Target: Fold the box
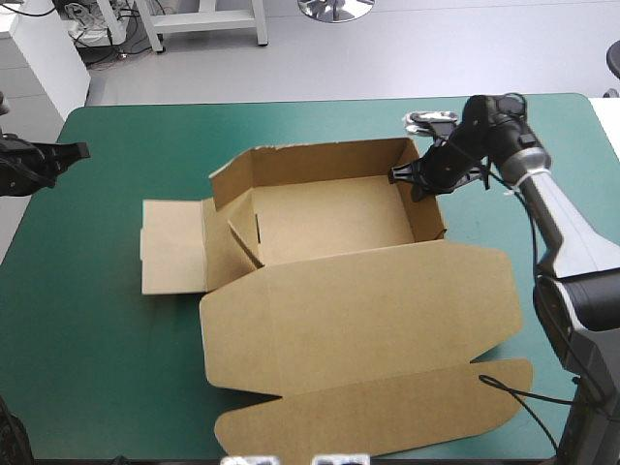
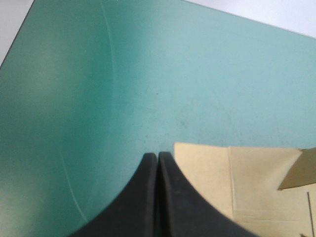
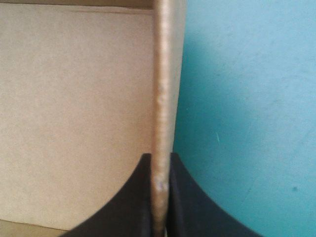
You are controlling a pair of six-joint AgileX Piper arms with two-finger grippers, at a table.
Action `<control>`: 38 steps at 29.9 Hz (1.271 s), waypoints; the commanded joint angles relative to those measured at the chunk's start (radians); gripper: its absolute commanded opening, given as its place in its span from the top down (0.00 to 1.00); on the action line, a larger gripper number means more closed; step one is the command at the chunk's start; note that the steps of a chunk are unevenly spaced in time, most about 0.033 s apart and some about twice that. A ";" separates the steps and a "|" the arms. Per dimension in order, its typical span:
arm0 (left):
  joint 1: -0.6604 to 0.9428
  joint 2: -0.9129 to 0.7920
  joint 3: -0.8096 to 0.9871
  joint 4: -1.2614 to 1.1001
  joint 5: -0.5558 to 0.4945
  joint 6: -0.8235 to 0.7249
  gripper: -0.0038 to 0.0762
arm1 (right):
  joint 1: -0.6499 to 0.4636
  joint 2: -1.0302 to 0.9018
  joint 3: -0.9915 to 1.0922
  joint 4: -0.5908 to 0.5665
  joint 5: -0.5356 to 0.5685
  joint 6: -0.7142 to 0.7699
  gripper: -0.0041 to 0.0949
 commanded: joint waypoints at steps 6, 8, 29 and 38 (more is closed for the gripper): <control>0.105 0.031 -0.027 -0.372 -0.034 0.112 0.96 | -0.217 -0.190 -0.026 0.364 0.020 -0.137 0.98; 0.105 0.067 -0.027 -0.476 -0.004 0.150 0.96 | -0.268 -0.214 -0.026 0.463 0.020 -0.172 0.98; -0.222 0.156 -0.029 -0.970 0.079 0.345 0.96 | -0.276 -0.274 -0.026 0.536 -0.077 -0.232 0.97; -0.232 0.147 -0.029 -1.004 0.171 0.366 0.96 | -0.171 -0.274 -0.026 0.328 -0.194 -0.162 0.98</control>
